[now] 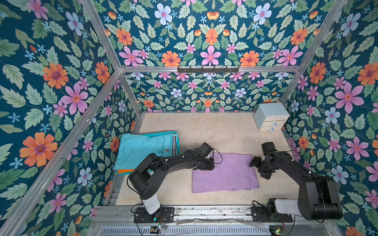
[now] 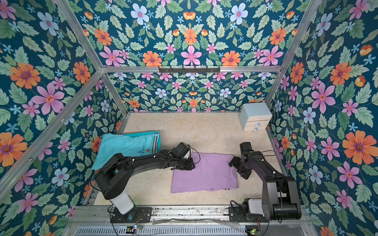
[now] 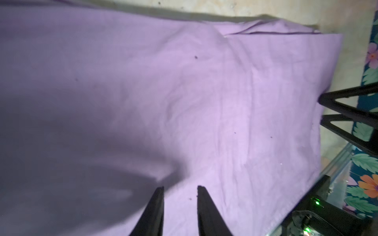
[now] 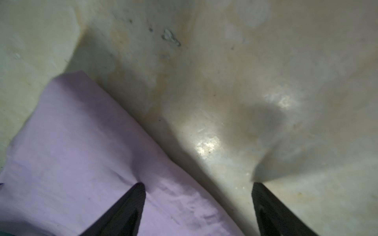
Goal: Put the folded long pants in the basket
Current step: Move the long pant to the center of the board, then pick up the long pant at the center of the board.
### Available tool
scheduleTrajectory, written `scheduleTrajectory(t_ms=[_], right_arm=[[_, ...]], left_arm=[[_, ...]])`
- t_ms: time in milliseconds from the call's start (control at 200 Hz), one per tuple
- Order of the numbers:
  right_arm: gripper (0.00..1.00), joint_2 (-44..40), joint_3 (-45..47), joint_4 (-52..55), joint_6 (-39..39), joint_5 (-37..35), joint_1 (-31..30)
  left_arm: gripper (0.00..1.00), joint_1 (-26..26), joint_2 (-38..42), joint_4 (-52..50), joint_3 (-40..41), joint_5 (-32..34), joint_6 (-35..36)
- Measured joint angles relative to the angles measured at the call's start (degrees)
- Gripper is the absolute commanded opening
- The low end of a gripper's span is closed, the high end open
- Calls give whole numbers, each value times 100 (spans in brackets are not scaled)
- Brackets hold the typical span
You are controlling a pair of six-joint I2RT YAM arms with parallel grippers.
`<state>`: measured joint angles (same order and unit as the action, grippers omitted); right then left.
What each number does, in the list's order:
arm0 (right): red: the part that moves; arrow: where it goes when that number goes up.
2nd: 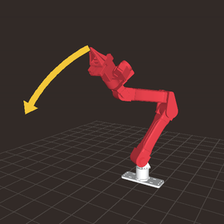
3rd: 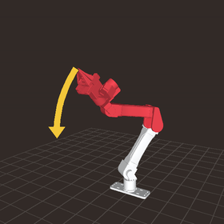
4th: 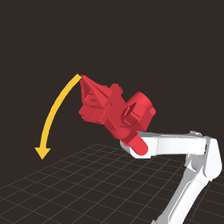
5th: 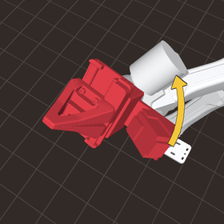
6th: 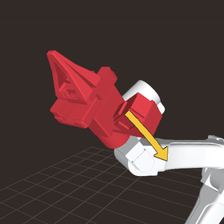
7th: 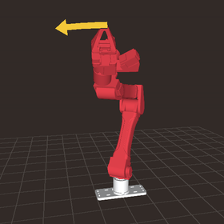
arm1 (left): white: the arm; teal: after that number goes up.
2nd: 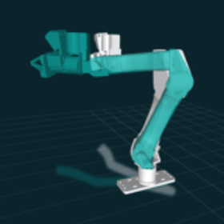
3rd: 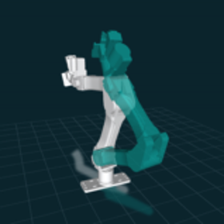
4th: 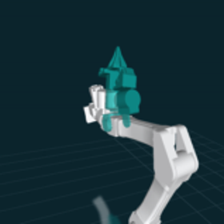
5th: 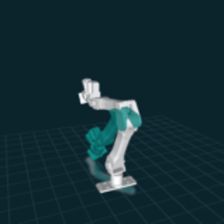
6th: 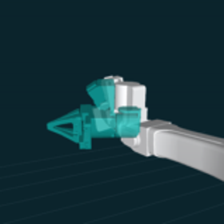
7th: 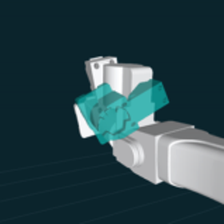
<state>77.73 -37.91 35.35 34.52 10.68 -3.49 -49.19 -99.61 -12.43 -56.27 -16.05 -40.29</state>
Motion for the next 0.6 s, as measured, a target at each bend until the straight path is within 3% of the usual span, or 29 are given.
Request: scheduleTrajectory(t_ms=[295, 600], right_arm=[[82, -133, 293, -391, -140, 595, -9], [74, 61, 319, -883, -166, 1414, -555]], left_arm=[[28, -48, -101, 85, 63, 249, -87], [28, -70, -151, 118, 42, 264, -129]])
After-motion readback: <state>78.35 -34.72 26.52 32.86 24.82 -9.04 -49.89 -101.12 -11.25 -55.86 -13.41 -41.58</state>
